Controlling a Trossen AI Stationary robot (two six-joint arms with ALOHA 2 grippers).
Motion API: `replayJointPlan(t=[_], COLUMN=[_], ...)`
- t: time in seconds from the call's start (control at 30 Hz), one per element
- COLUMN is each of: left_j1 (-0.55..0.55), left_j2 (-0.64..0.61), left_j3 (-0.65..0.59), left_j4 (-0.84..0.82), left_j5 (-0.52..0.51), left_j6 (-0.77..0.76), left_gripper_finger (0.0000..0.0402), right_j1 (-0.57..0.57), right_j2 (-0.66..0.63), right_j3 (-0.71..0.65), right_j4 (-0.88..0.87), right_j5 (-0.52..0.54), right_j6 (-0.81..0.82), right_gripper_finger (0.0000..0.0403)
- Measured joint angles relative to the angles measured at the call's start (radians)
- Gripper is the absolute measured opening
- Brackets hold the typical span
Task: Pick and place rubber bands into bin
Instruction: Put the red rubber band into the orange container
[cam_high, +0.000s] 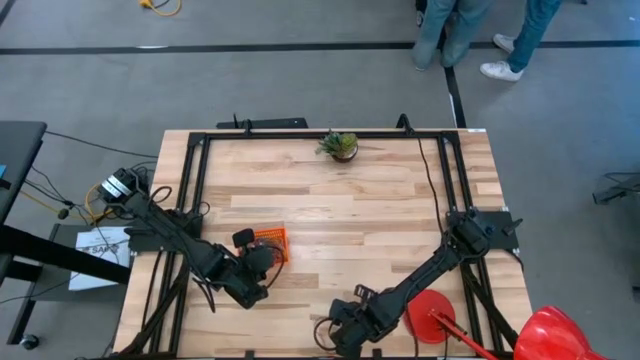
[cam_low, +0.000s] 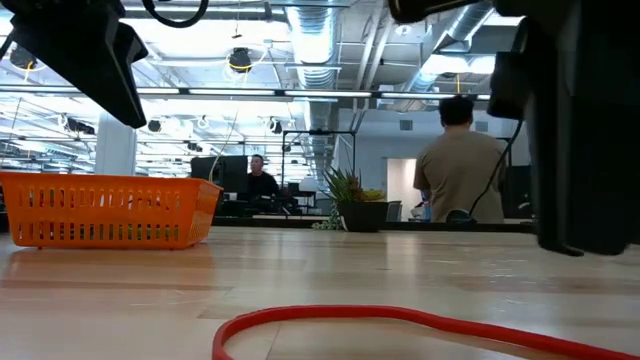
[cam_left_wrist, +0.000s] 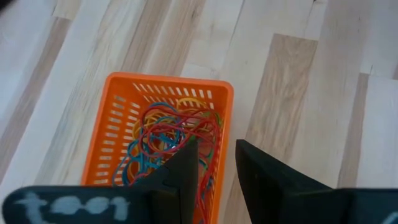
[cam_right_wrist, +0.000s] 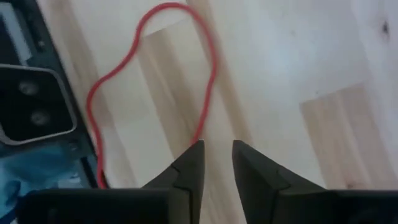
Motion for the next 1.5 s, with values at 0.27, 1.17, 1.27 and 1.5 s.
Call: replayJointPlan(t=[0.27,1.17,1.27,1.5], left_j1=[0.0,0.0,0.0,0.0], left_j2=[0.0,0.0,0.0,0.0], left_j3=[0.0,0.0,0.0,0.0], left_j4=[0.0,0.0,0.0,0.0], left_j5=[0.0,-0.001,-0.001,-0.001], left_j6=[0.0,0.0,0.0,0.0], left_gripper_finger=[0.0098,0.0098,0.0098,0.0098], right_j1=[-0.002,0.019,0.02,0.022], right_j2=[0.0,0.07,0.069,0.06], right_j3=[0.0,0.041,0.046,0.084], right_j4=[0.053,-0.021,-0.015,-0.019], right_j5=[0.027,0.053,0.052,0.052], right_j6=[0.027,0.101,0.077,0.025], right_gripper_finger=[0.0131,0.0122,0.0122,0.0122])
